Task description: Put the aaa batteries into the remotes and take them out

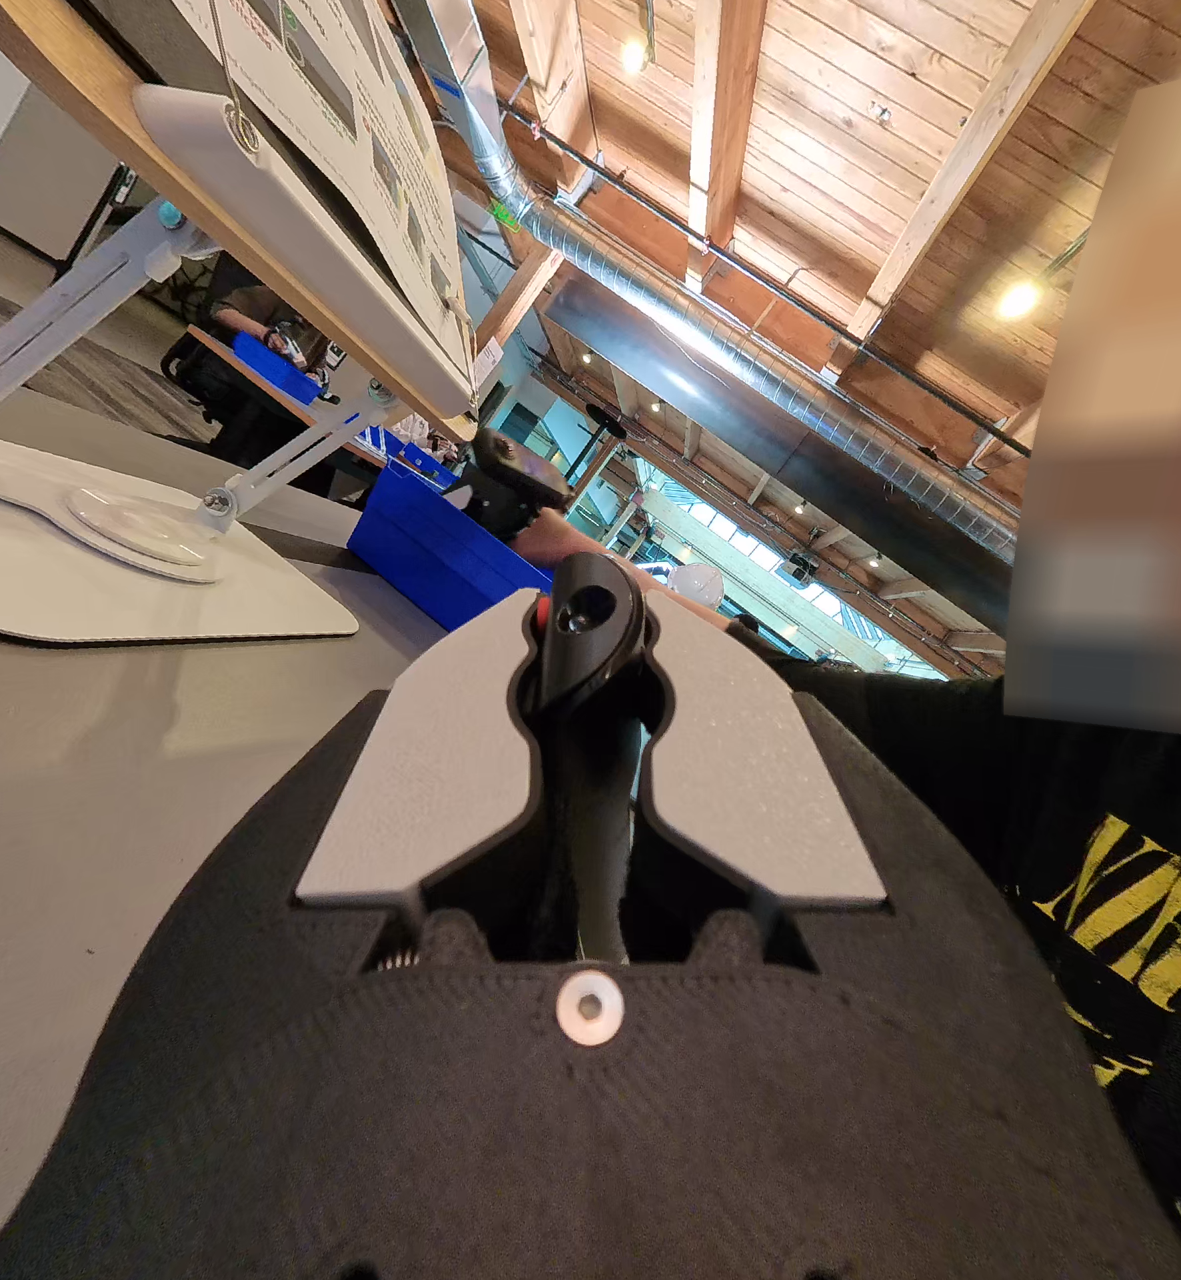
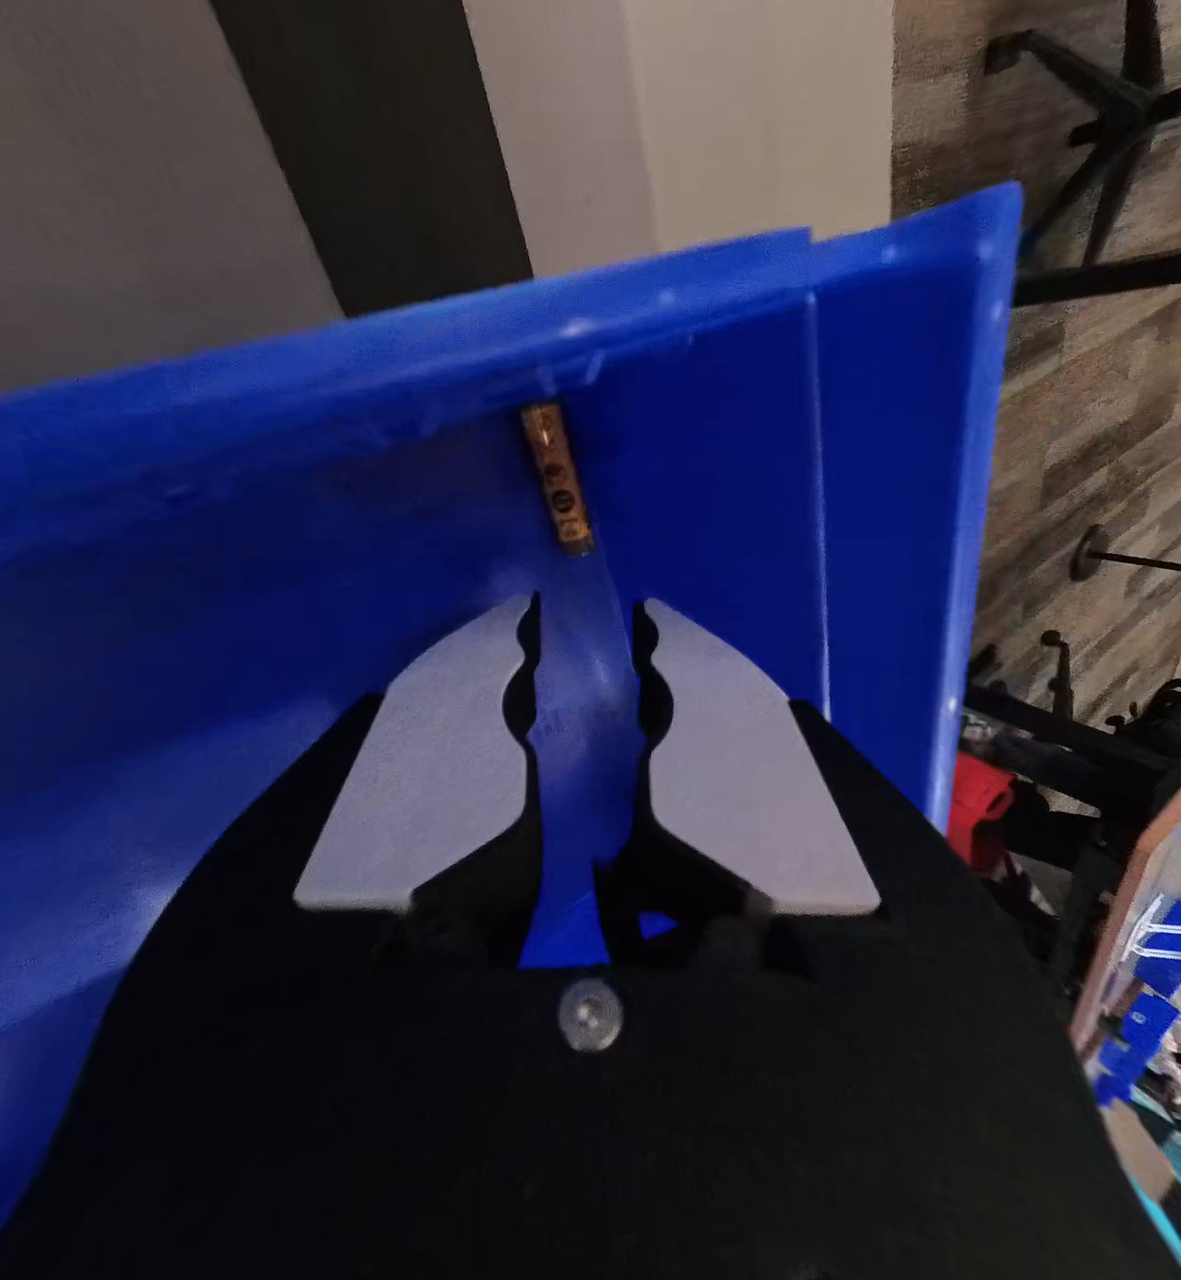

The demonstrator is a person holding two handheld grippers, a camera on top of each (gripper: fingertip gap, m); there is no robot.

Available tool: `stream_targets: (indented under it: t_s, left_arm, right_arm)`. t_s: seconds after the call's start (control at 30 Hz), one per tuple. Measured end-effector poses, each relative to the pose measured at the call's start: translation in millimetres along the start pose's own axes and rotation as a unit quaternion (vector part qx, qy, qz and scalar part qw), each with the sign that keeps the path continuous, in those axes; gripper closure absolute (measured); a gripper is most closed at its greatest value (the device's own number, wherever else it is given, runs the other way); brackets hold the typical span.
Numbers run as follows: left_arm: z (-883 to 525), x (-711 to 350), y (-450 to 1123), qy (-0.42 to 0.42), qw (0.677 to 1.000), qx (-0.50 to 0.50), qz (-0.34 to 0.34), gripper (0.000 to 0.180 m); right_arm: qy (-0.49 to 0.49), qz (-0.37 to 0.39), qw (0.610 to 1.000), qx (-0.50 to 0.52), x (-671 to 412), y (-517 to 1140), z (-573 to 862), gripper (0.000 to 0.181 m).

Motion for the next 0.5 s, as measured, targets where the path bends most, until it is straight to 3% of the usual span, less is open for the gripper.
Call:
stream_targets:
  t_s: [0.3,0.5]
  left_arm:
    - [-0.5,-1.2,-1.4,0.002,1.000,-0.009,0.010,0.156]
    - [-0.4,-2.0,-3.0,0.006,1.000,-0.020,0.019,0.156]
  right_arm:
    - [0.141,0.063,0.984,0.089,2.8,-179.6,-11.6,0.157]
    - [0.164,0.145,0.975,-0.027,-34.9,-269.0,-131.8,0.152]
Point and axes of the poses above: each gripper's, where its closed fingertips meet, y out along the fingers, x out of its underside, z = x × y across the jaws, the point moved 8 cm from there along -y, back along the fingers, and after that the axes turned 15 degrees about x, right-handed, at the moved point
